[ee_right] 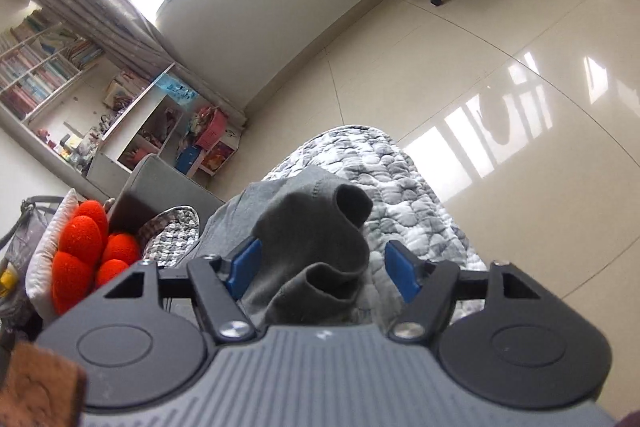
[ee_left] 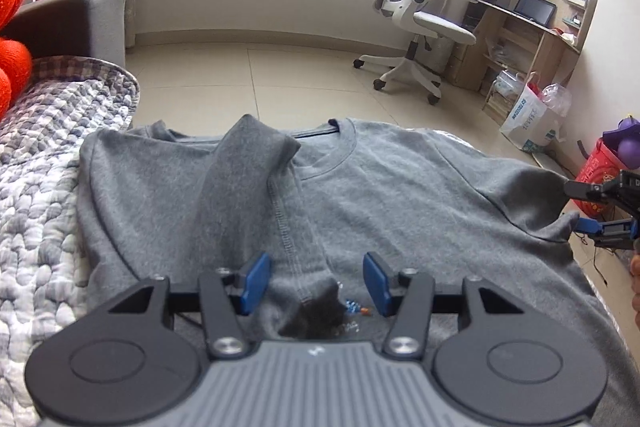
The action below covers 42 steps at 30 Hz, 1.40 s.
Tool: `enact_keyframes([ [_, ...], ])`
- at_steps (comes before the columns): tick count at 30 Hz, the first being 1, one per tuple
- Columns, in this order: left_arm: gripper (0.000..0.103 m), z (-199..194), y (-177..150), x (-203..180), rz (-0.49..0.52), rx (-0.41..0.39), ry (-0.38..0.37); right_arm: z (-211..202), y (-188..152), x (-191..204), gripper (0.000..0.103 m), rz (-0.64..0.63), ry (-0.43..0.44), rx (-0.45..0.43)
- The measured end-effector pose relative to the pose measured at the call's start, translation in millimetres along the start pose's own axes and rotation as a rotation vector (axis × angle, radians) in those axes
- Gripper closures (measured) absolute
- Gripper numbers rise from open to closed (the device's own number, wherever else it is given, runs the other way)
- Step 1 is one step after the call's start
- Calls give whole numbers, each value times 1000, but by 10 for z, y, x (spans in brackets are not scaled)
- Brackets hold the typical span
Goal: Fold clothes
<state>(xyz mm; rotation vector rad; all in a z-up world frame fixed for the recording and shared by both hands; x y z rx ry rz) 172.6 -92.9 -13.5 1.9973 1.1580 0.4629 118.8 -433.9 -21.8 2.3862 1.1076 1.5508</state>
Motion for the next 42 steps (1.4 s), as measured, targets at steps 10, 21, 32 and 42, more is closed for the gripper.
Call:
enact_keyframes([
  [10, 47, 55, 18, -159, -135, -52, -182, 98, -25, 246, 91, -152, -55, -39],
  [21, 39, -282, -163, 2, -176, -120, -174, -32, -108, 839, 92, -289, 4, -94],
  [32, 29, -608, -295, 295, -194, -162, -133, 78, -271, 1023, 92, -329, -34, -89],
  [42, 28, -1151, -491, 800, -393, -271, -149, 609, -1348, 2198, 92, -608, 42, 69],
])
Point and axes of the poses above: each gripper's, at about its wrist camera, not at the fingertips, and z roughly the way its jaws point, x to its left, y to its top, the point moved 6 cm from there along z, roughly the way its jaws point, and after that the axes turned 11 degrees about z, right-handed, at the moved point
